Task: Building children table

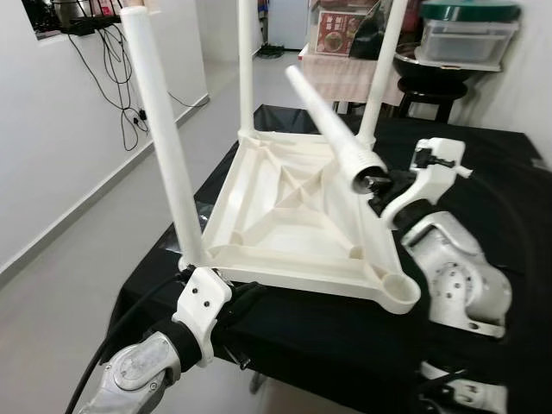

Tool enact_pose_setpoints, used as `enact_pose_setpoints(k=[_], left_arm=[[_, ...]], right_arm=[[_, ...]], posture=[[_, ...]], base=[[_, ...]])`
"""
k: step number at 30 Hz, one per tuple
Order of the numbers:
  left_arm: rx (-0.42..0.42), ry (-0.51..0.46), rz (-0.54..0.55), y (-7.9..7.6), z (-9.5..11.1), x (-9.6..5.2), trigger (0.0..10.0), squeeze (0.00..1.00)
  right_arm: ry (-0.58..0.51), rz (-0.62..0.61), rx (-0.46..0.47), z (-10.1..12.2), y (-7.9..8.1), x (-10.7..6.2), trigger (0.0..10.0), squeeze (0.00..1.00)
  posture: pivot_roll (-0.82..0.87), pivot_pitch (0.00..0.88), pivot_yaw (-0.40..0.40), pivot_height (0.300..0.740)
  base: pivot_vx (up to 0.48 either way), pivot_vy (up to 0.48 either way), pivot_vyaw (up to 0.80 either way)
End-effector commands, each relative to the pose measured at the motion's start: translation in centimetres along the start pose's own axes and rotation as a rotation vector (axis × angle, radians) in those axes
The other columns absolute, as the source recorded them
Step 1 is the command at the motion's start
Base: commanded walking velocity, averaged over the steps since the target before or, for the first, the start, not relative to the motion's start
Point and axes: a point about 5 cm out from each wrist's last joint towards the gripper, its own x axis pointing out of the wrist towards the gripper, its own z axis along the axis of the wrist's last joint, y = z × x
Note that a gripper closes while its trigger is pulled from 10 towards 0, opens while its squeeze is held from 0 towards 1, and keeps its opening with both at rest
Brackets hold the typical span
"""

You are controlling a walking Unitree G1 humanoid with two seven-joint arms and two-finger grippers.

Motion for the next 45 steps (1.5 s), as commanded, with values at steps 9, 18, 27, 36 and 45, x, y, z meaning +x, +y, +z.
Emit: enact_pose_setpoints(k=[9, 18, 27, 36, 45], left_arm=[[-0.044, -0.044, -0.053, -0.6, 0.9, 0.3, 10.0, 0.0], [-0.077, -0.084, 0.013, 0.4, 1.6, 1.0, 10.0, 0.0], [-0.095, -0.127, 0.074, 1.8, 2.7, 1.2, 10.0, 0.0], [-0.113, -0.147, 0.136, 2.7, 3.2, 1.4, 10.0, 0.0], [-0.201, -0.22, 0.25, 5.1, 4.6, 0.9, 10.0, 0.0]], right_arm=[[-0.048, -0.08, 0.119, -0.2, -1.5, -0.3, 10.0, 0.0], [-0.002, 0.025, 0.148, -1.2, -0.5, -0.4, 10.0, 0.0], [-0.022, 0.092, 0.123, -1.0, 0.7, -0.1, 10.0, 0.0], [-0.039, 0.218, 0.114, -1.0, 2.6, -0.2, 10.0, 0.0], [-0.067, 0.283, 0.105, -0.9, 3.3, -0.5, 10.0, 0.0]], posture=[[-0.01, 0.0, -0.017, 0.74], [0.0, 0.0, -0.013, 0.74], [0.0, 0.0, -0.011, 0.74], [0.0, 0.0, -0.004, 0.74], [0.01, 0.0, -0.001, 0.74]], base=[[0.0, -0.465, 0.0], [0.0, -0.099, -0.44], [0.0, 0.0, -0.8], [0.0, 0.0, -0.8], [0.0, 0.213, -0.18]])
